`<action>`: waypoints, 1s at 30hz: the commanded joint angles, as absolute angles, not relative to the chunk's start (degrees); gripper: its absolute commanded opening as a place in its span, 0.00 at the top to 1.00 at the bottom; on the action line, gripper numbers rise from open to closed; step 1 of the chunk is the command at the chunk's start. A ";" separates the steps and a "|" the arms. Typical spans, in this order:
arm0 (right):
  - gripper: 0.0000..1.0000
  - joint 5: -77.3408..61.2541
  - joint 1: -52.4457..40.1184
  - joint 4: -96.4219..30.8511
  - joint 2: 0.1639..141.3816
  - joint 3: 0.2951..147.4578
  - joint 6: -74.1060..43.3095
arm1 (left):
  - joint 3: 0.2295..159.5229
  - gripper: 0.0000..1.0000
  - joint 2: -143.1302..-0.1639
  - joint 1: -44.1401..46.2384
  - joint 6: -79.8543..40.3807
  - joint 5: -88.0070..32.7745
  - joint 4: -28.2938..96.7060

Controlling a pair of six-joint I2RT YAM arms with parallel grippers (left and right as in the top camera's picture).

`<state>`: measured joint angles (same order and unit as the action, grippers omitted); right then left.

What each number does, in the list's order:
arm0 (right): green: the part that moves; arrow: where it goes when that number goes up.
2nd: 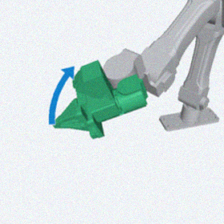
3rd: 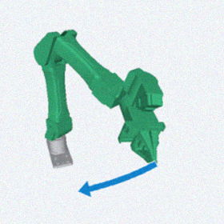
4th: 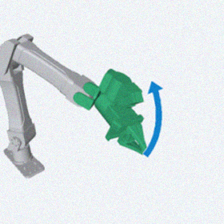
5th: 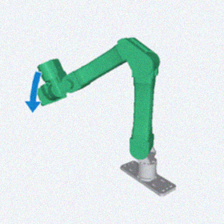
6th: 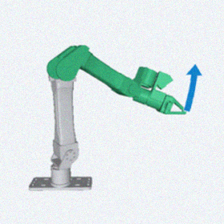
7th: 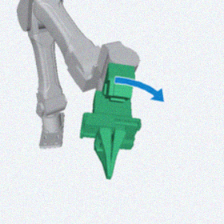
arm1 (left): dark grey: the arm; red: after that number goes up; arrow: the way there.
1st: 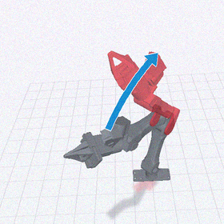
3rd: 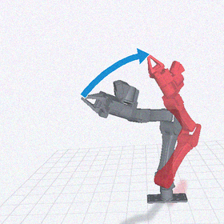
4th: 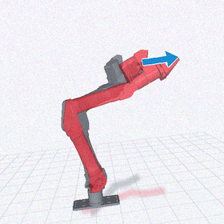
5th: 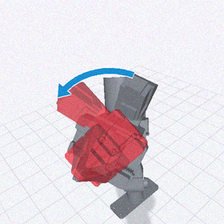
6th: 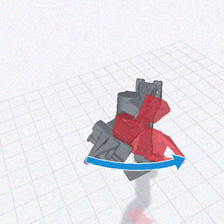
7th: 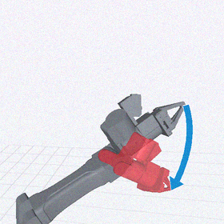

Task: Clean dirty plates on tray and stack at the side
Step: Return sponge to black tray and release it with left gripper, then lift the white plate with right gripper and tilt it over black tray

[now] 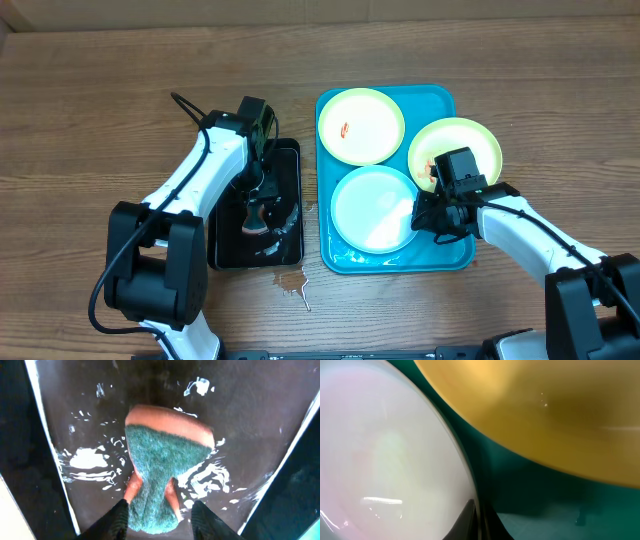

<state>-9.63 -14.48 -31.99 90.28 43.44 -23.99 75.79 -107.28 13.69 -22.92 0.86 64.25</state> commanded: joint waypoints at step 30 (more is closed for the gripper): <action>0.96 22.59 -47.00 -54.85 93.17 85.80 -14.11 | 107.04 0.00 -100.60 -10.70 -16.71 -4.08 85.45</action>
<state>13.85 -42.46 -56.47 91.48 84.40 -14.39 106.13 -101.36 -10.72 -17.78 -3.25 85.41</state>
